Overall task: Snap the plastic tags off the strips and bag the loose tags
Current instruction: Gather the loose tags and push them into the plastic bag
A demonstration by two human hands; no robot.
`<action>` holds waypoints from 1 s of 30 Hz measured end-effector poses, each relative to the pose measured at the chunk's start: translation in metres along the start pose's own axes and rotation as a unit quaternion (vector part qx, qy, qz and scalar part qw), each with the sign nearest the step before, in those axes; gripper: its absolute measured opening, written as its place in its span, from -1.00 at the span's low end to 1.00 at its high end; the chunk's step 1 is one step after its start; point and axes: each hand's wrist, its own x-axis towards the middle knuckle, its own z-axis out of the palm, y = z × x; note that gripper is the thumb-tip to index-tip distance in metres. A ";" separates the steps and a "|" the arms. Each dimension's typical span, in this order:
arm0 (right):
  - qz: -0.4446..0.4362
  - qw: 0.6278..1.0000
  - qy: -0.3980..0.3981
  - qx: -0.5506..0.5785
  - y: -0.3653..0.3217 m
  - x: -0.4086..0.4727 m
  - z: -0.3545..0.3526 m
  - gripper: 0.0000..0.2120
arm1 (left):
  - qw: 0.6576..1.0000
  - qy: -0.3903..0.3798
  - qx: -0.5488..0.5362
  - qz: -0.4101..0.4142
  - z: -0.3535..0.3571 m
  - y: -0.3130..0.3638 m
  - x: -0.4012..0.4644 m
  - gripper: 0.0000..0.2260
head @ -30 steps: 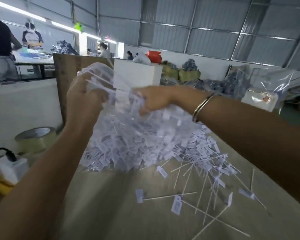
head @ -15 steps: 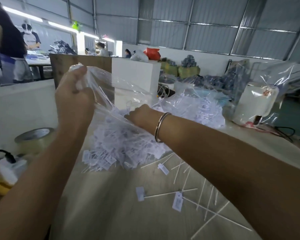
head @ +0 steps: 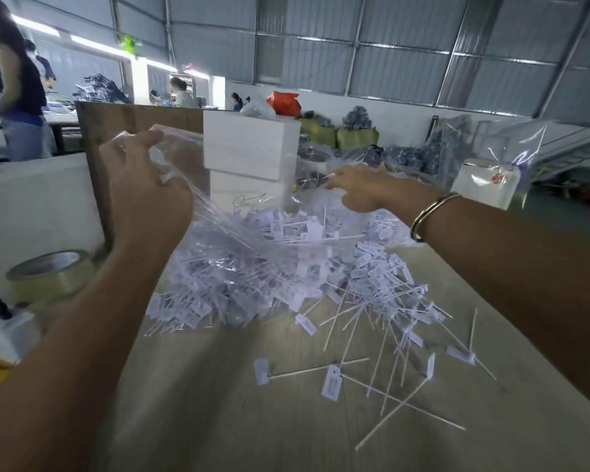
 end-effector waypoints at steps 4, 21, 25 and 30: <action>0.055 0.994 0.046 0.087 0.012 -0.002 0.018 -0.17 | 0.974 0.035 0.224 0.009 0.001 0.011 -0.021 -0.57; -0.055 0.977 0.128 0.163 0.021 -0.032 -0.002 -0.54 | 0.758 -0.377 0.439 0.302 0.043 0.018 -0.064 -0.76; -0.230 0.958 0.133 0.112 -0.018 -0.081 0.011 -0.49 | 0.740 -0.352 0.470 0.327 0.048 0.017 -0.059 -0.80; -0.195 0.979 0.061 -0.020 -0.037 -0.082 0.035 -0.59 | 0.711 -0.336 0.511 0.346 0.050 0.019 -0.062 -0.77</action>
